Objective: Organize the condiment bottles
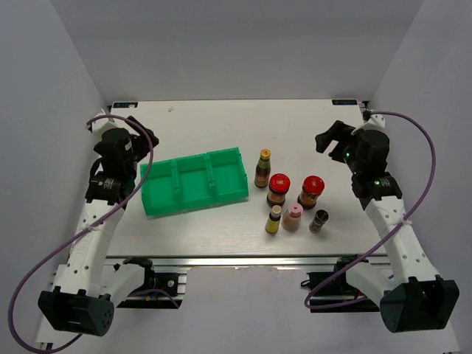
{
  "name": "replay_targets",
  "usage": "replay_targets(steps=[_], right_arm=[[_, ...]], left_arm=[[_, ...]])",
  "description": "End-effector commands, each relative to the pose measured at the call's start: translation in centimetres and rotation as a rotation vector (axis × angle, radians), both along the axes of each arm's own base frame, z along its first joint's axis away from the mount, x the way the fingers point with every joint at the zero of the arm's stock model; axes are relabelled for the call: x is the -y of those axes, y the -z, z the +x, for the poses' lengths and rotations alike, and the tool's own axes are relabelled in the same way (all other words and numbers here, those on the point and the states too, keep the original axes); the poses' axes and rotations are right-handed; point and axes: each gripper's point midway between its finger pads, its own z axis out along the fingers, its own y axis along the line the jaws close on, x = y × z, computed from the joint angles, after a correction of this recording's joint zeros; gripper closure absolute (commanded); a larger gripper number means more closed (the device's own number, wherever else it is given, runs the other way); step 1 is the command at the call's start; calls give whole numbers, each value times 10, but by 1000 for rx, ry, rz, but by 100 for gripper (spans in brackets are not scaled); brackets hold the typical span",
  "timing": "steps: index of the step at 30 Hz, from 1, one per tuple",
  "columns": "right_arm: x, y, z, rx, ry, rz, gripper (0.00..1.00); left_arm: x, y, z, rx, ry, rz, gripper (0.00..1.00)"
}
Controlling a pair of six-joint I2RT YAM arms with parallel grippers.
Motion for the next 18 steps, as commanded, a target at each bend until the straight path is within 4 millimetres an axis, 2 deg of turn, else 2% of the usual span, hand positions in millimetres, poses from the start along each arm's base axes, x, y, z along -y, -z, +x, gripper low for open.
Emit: replay_targets(steps=[1,3,5,7,8,9,10,11,12,14,18], right_arm=[[-2,-22,-4,64,-29,-14,11],[-2,-22,-5,68,-31,-21,11],[-11,-20,-8,72,-95,-30,11],[-17,-21,-9,81,-134,-26,11],[-19,-20,-9,79,-143,-26,11],[-19,-21,-10,80,-147,-31,11],[-18,-19,-10,68,-143,-32,11],[-17,-19,-11,66,-137,-34,11],[-14,-19,-11,63,-123,-38,11],[-13,-15,-12,50,-117,-39,11],[-15,-11,-14,45,-132,-38,11]], left_arm=[[13,-9,4,27,88,4,2],[25,-9,11,36,168,20,2],[72,-1,20,42,441,-3,2],[124,3,15,42,684,-50,2],[139,7,22,32,733,-14,2],[173,12,13,16,811,20,2],[180,17,19,-2,771,81,2],[196,8,20,9,815,129,2],[224,25,17,-36,894,144,2],[256,29,17,-49,985,155,2],[291,29,17,-36,1056,180,2]])
